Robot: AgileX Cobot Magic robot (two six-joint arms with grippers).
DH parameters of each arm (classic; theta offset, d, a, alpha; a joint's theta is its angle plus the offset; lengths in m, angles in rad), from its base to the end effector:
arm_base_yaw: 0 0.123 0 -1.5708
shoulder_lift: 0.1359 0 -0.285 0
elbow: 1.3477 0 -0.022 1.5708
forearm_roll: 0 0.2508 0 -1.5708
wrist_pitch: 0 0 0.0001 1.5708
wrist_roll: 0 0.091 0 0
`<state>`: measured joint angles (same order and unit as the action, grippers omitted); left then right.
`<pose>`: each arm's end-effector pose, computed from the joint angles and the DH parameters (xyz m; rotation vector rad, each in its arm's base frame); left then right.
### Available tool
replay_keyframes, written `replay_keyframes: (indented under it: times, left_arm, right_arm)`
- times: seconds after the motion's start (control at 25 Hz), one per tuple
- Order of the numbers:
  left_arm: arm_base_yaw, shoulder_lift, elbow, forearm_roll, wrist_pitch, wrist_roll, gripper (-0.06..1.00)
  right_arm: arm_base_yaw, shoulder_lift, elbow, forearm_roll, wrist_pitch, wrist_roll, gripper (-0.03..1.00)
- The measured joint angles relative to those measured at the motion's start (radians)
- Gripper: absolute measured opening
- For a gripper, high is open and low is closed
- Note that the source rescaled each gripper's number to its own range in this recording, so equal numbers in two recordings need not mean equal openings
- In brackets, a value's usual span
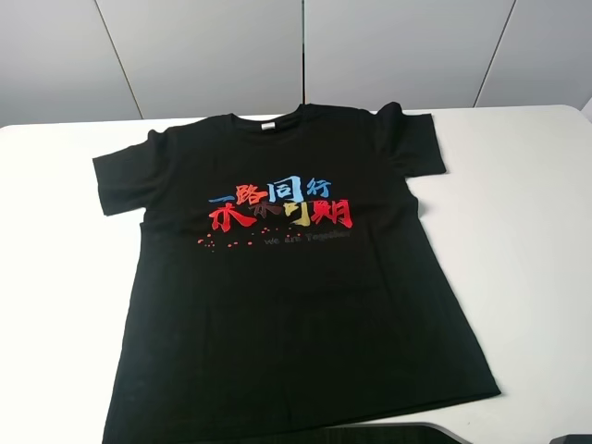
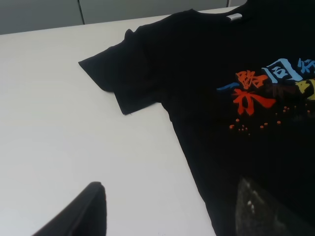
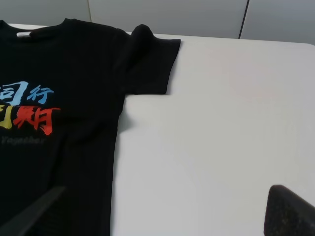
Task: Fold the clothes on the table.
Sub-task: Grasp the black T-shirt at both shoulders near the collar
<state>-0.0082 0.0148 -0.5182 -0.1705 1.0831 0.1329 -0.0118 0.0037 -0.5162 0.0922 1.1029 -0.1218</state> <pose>-0.0063 -0.0136 0.2816 0.1553 2.0478 -0.1273 -0.0080 0.0076 0.2787 -0.1211 2.0670 0.0288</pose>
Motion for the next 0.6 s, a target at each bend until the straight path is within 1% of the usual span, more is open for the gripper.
replay_keyframes:
  times: [0.6]
  left_arm:
    - [0.000,0.000,0.000,0.002,0.000,0.000,0.73]
  right_arm:
    - [0.000,0.000,0.000,0.007,-0.004,0.000,0.85]
